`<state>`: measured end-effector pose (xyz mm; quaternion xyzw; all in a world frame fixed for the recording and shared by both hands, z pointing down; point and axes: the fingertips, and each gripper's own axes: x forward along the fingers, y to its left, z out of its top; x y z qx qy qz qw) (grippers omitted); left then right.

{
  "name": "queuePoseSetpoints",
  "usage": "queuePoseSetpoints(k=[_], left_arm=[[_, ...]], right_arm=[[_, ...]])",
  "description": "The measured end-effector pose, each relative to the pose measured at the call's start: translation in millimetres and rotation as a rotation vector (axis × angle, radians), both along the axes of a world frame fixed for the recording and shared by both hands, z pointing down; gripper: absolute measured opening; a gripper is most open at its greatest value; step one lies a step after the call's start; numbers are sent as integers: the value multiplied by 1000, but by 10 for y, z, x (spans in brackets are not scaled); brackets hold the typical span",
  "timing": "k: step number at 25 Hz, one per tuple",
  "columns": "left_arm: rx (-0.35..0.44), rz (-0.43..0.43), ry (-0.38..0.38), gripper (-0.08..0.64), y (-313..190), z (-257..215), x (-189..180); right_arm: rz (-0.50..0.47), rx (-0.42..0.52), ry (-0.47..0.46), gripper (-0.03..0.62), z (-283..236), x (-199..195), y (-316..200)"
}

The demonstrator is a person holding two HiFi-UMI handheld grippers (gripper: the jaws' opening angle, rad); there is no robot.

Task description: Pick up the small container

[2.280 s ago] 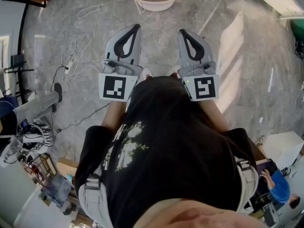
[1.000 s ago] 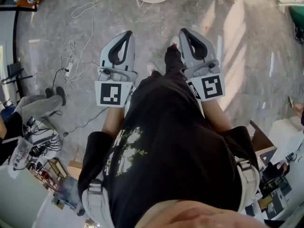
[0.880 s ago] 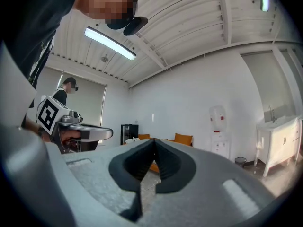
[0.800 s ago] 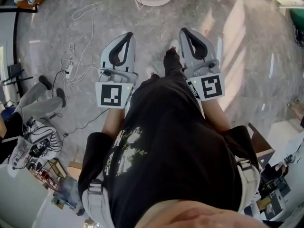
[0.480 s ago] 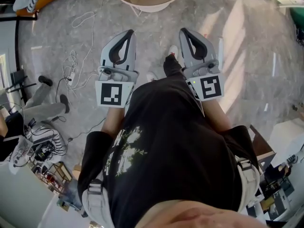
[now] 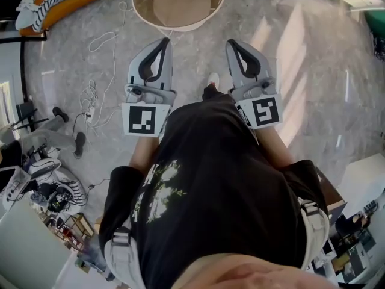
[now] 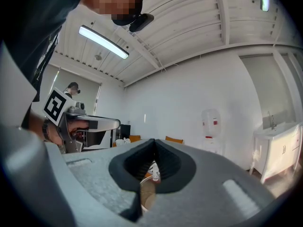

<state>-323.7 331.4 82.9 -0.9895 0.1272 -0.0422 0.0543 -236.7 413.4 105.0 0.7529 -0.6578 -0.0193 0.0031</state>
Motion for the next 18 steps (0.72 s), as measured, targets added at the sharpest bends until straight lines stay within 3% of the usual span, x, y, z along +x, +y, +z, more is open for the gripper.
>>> queuePoseSetpoints(k=[5,18], left_arm=[[3,-9,2,3,14,33,427],[-12,3,-24,3,25,166,894]], right_arm=[[-11,4,-5,-5,83,453,-26],[35,30,19,-5,-38,962,-47]])
